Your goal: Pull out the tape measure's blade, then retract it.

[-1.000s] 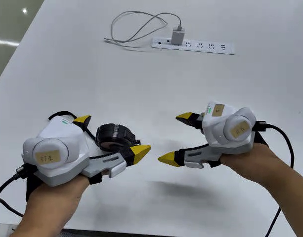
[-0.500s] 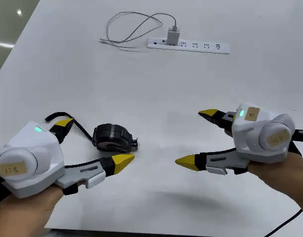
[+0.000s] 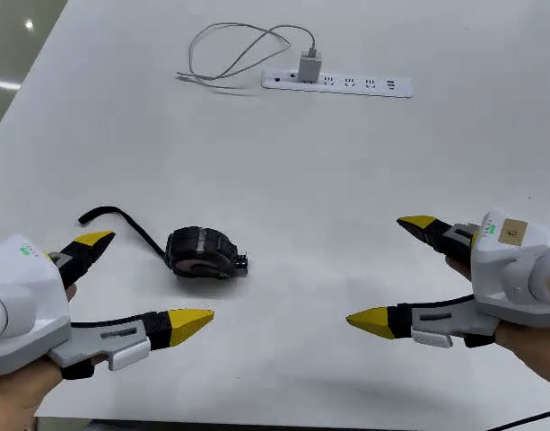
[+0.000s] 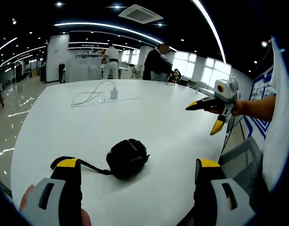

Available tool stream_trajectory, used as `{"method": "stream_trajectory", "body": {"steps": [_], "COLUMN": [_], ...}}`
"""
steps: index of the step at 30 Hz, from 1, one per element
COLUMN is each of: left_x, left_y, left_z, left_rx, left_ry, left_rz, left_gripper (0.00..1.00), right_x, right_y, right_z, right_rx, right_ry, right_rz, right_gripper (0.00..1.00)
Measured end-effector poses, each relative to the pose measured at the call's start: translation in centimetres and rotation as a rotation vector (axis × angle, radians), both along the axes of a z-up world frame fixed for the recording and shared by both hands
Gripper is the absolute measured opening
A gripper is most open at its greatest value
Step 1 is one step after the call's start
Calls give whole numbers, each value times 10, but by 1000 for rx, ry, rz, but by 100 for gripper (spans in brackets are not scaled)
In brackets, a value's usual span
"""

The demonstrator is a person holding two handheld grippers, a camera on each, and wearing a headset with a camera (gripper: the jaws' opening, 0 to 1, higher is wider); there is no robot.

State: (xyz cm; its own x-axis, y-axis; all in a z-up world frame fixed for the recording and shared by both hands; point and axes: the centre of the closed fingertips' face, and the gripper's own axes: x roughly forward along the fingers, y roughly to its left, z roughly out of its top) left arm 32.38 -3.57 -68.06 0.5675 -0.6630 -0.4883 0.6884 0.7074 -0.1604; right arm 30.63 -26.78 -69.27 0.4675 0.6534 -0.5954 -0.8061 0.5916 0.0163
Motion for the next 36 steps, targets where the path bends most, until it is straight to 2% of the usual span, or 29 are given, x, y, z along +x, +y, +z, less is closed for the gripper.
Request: {"method": "stream_trajectory", "body": {"steps": [2,3,6,8,12,16,17,18,20,21,29,36], "left_x": [-3,-4,-9,-15,-20,-25,-25,-26,-30,-33,-37,-38], "left_y": [2,5,9,13,22,30,32,35,38,37,42,44], "left_z": [-1,-2,-3,-7,-10,-14,-15,-17,-21,-23,-25,-25], "left_rx": [6,18,17,47,67,116,133,170,253,266,251,250], "left_ry": [8,6,22,27,34,31,29,16,-24,-20,3,5], "left_rz": [-15,-20,-32,-57,-71,-103,-112,-132,-199,-215,-217,-225], "left_gripper": [99,99,99,99,99,99,99,99,99,99,99,99], "right_x": [-4,-6,-12,-15,-20,-24,-25,-27,-30,-31,-38,-41], "right_y": [-3,-4,-9,-12,-17,-25,-26,-27,-29,-30,-37,-38], "right_z": [-1,-2,-4,-3,-3,-6,-7,-7,-10,-11,-14,-14], "right_rx": [-1,4,9,10,27,23,22,17,5,3,-3,-8], "right_ry": [5,12,29,33,48,58,62,66,68,72,86,94], "right_rz": [0,-7,-20,-28,-45,-55,-56,-57,-54,-55,-69,-73], "right_gripper": [87,88,89,90,91,91,90,90,89,89,89,88]}}
